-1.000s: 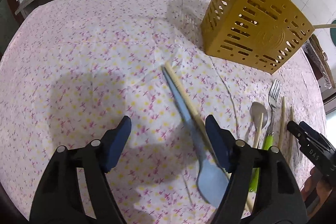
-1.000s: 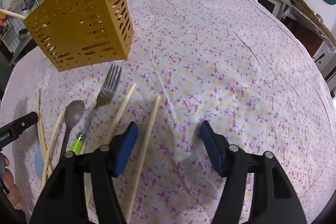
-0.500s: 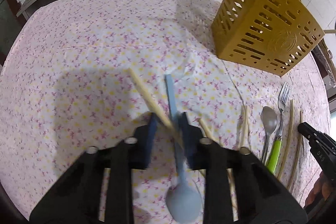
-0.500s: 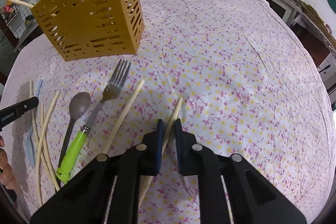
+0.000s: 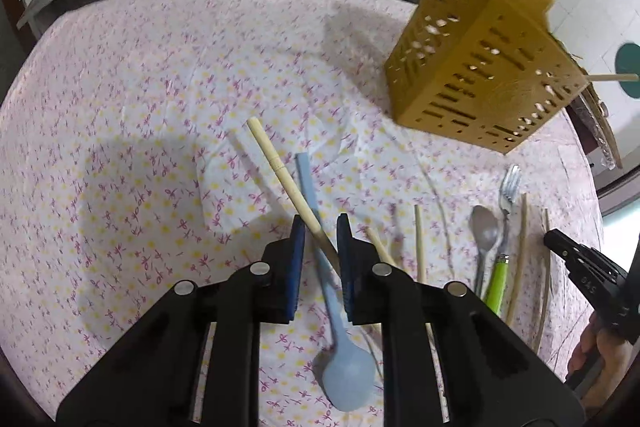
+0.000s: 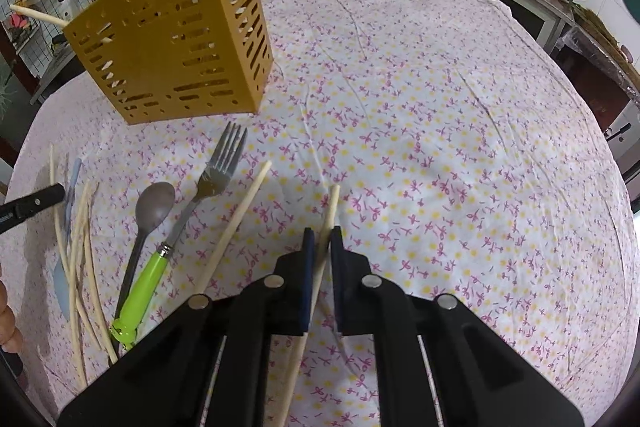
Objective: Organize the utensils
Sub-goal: 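Grasp a wooden chopstick with the right tool while the left tool grasps another chopstick, then lift both chopsticks and carry them over the yellow holder, then open both tools to drop the chopsticks into the holder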
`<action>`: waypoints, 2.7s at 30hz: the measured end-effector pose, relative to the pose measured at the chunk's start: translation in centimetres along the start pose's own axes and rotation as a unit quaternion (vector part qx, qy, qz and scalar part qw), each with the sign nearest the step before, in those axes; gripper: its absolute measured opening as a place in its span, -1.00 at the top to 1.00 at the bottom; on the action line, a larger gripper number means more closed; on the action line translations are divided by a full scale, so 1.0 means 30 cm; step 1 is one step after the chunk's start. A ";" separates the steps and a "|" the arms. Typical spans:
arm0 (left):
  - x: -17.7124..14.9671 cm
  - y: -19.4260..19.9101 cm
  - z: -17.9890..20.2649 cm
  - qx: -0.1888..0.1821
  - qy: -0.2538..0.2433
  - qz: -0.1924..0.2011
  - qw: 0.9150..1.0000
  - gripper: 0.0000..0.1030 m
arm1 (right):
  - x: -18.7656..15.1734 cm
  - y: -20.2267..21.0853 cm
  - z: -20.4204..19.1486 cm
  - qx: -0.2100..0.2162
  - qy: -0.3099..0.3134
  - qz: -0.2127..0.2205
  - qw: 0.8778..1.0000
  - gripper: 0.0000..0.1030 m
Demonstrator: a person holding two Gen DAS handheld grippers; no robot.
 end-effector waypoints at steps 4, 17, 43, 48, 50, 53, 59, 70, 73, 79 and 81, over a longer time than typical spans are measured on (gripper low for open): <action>0.004 0.018 -0.003 -0.003 -0.001 0.005 1.000 0.73 | 0.000 0.000 0.002 0.005 -0.002 0.003 1.000 0.84; -0.014 0.325 0.030 -0.013 -0.010 0.137 0.990 0.92 | 0.014 0.193 -0.057 0.031 0.033 0.107 0.993 0.88; 0.052 0.697 0.166 -0.076 -0.001 0.346 0.935 0.92 | 0.127 0.637 -0.288 0.068 0.122 0.388 0.911 0.88; 0.170 0.768 0.247 -0.084 -0.006 0.390 0.917 0.92 | 0.249 0.715 -0.361 0.074 0.138 0.421 0.894 0.88; 0.220 0.791 0.274 -0.088 -0.005 0.408 0.909 0.92 | 0.297 0.737 -0.385 0.073 0.143 0.431 0.888 0.88; 0.306 0.814 0.318 -0.091 -0.008 0.430 0.898 0.92 | 0.367 0.760 -0.409 0.072 0.146 0.447 0.880 0.88; 0.438 0.754 0.383 -0.090 -0.008 0.446 0.890 0.92 | 0.491 0.744 -0.418 0.069 0.144 0.469 0.868 0.88; 0.477 0.390 0.405 -0.080 -0.004 0.408 0.910 0.92 | 0.509 0.424 -0.354 0.067 0.134 0.431 0.890 0.88; 0.480 0.331 0.392 -0.079 0.000 0.391 0.917 0.92 | 0.491 0.350 -0.332 0.066 0.131 0.413 0.899 0.88; 0.462 0.329 0.354 -0.088 0.008 0.375 0.923 0.65 | 0.475 0.322 -0.325 0.065 0.134 0.391 0.908 0.85; 0.450 0.376 0.342 -0.081 0.016 0.387 0.918 -0.11 | 0.471 0.355 -0.323 0.068 0.132 0.390 0.909 0.23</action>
Point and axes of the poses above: each gripper's, at about its wrist camera, not at the fingertips, and y roughly against the way its jaws point, z to its right, x to its top, the point moved 3 cm from there along -y, roughly the way its jaws point, and after that the axes turned 14 degrees about x, right-handed, at the moved point
